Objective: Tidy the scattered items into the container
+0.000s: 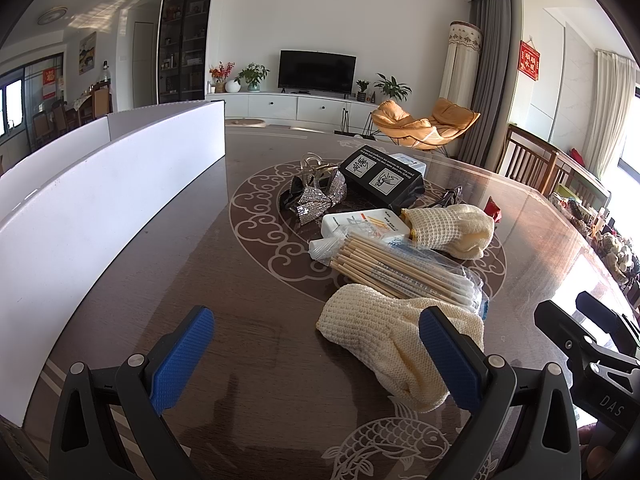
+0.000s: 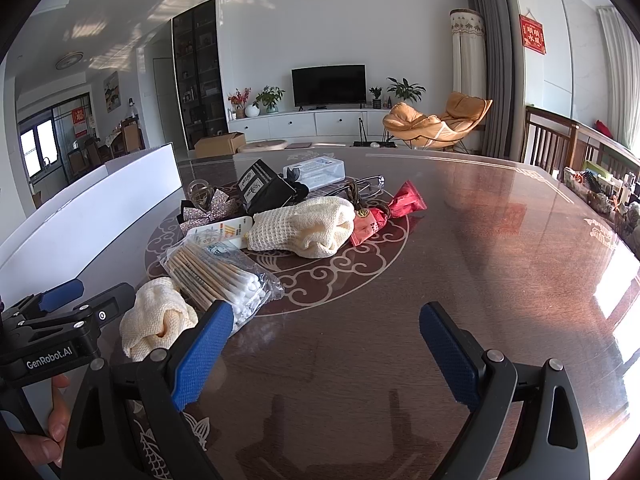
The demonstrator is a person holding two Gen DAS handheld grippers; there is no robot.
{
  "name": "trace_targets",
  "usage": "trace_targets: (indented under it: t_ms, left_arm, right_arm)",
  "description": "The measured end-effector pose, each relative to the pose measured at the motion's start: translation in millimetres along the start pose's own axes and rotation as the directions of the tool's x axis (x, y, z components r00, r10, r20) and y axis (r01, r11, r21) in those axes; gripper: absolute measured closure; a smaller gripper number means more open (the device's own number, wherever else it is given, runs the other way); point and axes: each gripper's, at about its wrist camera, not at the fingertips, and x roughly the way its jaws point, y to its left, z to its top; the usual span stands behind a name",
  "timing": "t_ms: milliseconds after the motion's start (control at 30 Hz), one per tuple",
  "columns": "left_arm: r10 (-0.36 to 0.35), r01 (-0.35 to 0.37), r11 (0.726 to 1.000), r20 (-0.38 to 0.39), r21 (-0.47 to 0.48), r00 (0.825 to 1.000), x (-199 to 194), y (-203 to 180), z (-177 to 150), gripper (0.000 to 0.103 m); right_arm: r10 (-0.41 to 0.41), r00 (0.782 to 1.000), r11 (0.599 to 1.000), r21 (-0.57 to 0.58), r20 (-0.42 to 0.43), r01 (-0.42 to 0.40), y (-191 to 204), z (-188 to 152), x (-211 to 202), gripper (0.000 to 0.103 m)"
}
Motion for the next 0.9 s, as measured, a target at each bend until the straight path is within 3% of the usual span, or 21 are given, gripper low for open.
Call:
trace_targets:
  t_ms: [900]
  left_arm:
    - [-0.006,0.006,1.000,0.003,-0.006,1.000,-2.4,-5.0,-0.5,0.000]
  right_arm:
    - [-0.002,1.000,1.000,0.000,-0.002,0.002,1.2,-3.2,-0.2,0.008]
